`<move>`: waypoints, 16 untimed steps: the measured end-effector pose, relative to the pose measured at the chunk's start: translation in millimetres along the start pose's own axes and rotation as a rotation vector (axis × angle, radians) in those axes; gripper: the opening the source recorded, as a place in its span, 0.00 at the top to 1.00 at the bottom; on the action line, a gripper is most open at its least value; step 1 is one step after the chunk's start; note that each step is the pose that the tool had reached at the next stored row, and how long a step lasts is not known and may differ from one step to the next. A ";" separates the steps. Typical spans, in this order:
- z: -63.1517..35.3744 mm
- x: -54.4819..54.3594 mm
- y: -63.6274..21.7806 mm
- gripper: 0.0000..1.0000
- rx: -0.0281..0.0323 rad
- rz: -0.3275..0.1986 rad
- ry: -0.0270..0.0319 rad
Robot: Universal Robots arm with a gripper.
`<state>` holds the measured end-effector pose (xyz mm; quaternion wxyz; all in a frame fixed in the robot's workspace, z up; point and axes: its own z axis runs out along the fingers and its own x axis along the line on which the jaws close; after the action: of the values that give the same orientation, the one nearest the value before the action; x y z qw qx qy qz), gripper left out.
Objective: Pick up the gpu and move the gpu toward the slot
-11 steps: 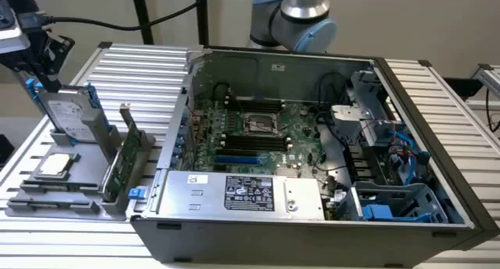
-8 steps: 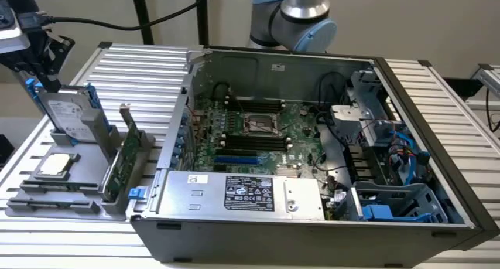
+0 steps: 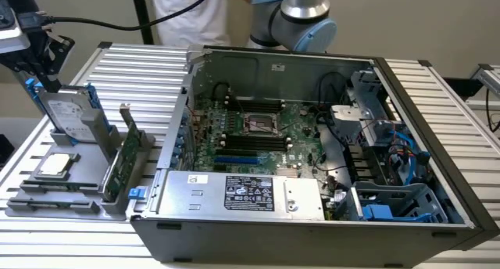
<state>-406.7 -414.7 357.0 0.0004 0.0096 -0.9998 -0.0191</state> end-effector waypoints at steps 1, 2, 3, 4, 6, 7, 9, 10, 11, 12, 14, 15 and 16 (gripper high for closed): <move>0.0 0.0 0.0 0.89 0.0000 0.000 0.0000; 0.0 0.0 0.0 0.89 0.0000 0.000 0.0000; 0.0 0.0 0.0 0.89 0.0000 0.000 0.0000; 0.0 0.0 0.0 0.89 0.0000 0.000 0.0000; 0.0 0.0 0.0 0.89 0.0000 0.000 0.0000; 0.0 0.0 0.0 0.89 0.0000 0.000 0.0000; 0.0 0.0 0.0 0.89 0.0000 0.000 0.0000; 0.0 0.0 0.0 0.89 0.0000 0.000 0.0000; 0.0 0.0 0.0 0.89 0.0000 0.000 0.0000; 0.0 0.0 0.0 0.89 0.0000 0.000 0.0000; 0.0 0.0 0.0 0.89 0.0000 0.000 0.0000; -0.1 0.0 0.0 0.89 0.0000 0.000 0.0000; -1.9 0.0 0.1 0.89 0.0003 0.000 0.0005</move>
<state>-406.8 -414.7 359.0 0.0007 0.0096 -0.9998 -0.0190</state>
